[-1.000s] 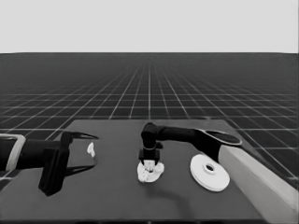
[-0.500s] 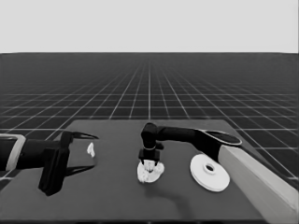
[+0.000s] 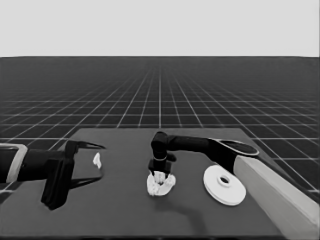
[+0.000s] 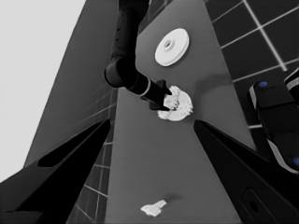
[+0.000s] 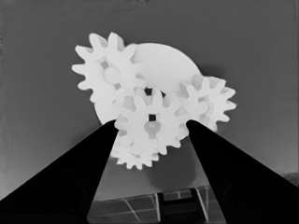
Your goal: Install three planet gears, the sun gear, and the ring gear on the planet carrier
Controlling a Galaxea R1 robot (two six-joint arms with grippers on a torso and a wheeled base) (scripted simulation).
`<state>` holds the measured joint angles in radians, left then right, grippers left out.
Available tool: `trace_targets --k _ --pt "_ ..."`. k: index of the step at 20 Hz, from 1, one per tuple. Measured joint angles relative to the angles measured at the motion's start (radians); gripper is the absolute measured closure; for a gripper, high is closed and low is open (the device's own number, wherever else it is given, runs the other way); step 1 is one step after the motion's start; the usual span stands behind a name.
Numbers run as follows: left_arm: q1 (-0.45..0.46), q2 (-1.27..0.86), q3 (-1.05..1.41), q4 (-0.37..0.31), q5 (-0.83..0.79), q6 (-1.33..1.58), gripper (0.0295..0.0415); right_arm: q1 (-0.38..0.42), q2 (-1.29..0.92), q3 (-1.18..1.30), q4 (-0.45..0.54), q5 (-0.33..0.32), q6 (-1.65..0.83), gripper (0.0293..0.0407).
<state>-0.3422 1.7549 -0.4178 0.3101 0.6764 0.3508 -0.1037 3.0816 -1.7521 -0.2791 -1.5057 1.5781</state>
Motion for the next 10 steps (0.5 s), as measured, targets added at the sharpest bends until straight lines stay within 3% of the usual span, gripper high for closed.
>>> trace_targets --k 10 --pt "0.0 0.0 0.0 0.0 0.0 0.0 0.0326 0.0 0.0 0.0 0.0 0.0 0.105 0.0391"
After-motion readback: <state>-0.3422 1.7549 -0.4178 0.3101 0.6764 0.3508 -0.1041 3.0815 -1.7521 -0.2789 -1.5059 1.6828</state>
